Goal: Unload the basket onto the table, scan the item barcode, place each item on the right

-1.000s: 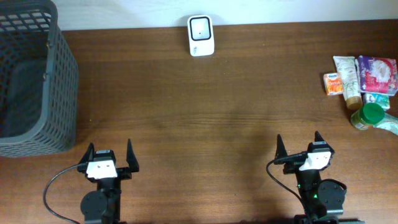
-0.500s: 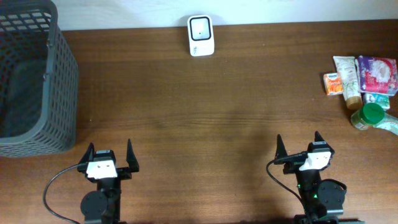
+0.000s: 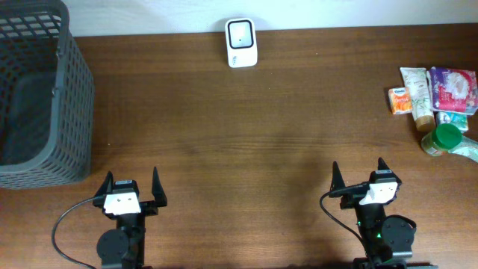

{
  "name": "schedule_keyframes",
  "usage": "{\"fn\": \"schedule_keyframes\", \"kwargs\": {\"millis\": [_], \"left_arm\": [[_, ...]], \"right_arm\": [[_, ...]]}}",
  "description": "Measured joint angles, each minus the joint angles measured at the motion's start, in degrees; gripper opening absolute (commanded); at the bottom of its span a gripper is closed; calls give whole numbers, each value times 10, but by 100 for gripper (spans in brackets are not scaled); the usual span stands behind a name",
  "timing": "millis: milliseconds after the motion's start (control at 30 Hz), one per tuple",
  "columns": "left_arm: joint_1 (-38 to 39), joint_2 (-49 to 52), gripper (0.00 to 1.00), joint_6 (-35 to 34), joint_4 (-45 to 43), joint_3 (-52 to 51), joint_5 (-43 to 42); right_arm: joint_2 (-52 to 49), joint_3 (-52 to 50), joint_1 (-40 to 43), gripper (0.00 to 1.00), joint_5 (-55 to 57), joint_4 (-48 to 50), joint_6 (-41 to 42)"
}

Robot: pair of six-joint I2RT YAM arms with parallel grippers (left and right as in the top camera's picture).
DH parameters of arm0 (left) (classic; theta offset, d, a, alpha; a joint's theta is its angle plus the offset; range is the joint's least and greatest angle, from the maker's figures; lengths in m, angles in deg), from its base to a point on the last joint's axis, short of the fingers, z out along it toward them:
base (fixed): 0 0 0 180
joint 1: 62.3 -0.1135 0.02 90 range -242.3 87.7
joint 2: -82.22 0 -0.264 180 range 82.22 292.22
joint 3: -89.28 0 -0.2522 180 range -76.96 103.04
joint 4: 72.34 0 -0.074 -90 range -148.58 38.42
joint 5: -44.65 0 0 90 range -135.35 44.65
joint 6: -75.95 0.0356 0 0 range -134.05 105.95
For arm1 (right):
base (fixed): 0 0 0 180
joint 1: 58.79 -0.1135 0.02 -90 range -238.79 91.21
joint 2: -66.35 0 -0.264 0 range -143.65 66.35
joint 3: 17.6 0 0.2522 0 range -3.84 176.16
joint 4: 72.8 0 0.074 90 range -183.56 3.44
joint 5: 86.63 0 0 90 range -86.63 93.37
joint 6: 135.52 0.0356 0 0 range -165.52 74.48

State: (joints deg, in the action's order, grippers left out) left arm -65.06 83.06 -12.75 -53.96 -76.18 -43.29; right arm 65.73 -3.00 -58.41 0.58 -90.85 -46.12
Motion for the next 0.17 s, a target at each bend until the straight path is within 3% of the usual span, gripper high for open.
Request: {"fn": "schedule_keyframes", "kwargs": {"millis": [167], "left_arm": [[0, 0, 99, 0, 0, 0, 0]], "right_arm": [[0, 0, 0, 99, 0, 0, 0]]}}
